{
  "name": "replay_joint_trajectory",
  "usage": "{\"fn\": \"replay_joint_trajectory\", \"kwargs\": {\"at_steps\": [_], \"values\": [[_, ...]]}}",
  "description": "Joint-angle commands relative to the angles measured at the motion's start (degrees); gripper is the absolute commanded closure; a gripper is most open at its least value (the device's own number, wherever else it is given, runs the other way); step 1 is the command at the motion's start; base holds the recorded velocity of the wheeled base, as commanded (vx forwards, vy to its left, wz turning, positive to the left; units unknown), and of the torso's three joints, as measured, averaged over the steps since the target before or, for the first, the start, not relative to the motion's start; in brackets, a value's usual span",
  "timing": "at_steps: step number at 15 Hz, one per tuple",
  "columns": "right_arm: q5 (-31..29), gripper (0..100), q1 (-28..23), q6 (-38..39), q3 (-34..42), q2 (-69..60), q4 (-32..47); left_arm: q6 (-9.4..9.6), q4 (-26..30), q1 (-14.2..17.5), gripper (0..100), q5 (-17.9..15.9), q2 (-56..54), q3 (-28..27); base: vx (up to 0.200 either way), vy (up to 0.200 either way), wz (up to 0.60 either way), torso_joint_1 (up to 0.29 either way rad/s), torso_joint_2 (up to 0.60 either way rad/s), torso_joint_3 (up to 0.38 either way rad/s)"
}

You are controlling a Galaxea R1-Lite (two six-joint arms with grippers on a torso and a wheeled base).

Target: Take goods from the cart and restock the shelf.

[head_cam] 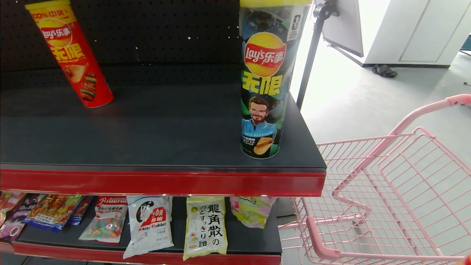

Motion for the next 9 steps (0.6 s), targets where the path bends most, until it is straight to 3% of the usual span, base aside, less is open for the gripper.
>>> {"fn": "replay_joint_trajectory", "kwargs": {"at_steps": [1, 2, 9], "values": [[-0.1, 100, 3.3, -0.3, 4.4, 2.4, -4.3, 0.00, 0.0, 0.0, 0, 0.0, 0.0, 0.0, 0.000, 0.000, 0.00, 0.000, 0.00, 0.000], [-0.5, 100, 3.6, 0.0, 6.9, 6.2, -13.0, 0.00, 0.1, 0.1, 0, 0.0, 0.0, 0.0, 0.000, 0.000, 0.00, 0.000, 0.00, 0.000], [-3.4, 100, 6.0, 1.6, 8.0, 10.5, -18.2, 0.00, 0.0, 0.1, 0, 0.0, 0.0, 0.0, 0.000, 0.000, 0.00, 0.000, 0.00, 0.000]]}}
